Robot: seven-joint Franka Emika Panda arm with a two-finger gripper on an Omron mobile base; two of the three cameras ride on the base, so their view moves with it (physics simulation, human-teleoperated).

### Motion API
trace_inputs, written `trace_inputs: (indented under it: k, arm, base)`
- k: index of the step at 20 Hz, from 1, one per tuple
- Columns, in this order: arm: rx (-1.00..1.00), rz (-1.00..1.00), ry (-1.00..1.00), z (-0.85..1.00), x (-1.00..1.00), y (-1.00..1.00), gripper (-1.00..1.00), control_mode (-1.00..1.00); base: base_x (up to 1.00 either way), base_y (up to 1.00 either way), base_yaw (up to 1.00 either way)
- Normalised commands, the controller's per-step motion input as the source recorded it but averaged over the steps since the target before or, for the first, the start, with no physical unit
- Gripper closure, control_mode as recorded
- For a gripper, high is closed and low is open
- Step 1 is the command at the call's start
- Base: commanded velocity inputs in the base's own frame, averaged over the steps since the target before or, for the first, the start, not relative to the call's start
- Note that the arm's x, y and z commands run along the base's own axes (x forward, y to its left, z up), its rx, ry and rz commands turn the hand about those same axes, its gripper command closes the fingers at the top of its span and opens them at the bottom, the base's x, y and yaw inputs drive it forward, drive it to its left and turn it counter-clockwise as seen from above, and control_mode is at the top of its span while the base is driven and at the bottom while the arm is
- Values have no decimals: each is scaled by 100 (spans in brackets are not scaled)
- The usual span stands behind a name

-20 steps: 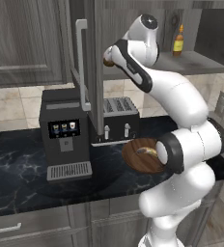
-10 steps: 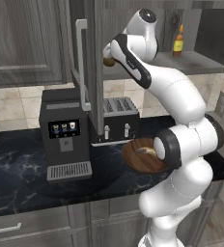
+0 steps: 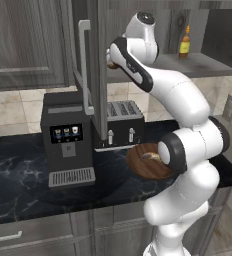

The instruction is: Open the cabinet. Pick the kiwi and banana from the cabinet and place them into the bowl. Then close the cabinet.

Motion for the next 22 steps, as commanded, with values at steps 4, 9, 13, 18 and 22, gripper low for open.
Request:
trace_inputs:
  k: [4,9,13,18,22]
  arm:
    - [0,0,3,-19,7,21,-100,-100]
    - [0,0,0,0,18,1,-100,-100]
    - [0,0,0,0,20,0,-100,-100]
    - [0,0,0,-1,27,0,-100,-100]
    - [0,0,0,-8,34,4,-100,-100]
  base:
    - [0,0,0]
    - [0,0,0]
    - [0,0,0]
    - [0,0,0]
    - [0,0,0]
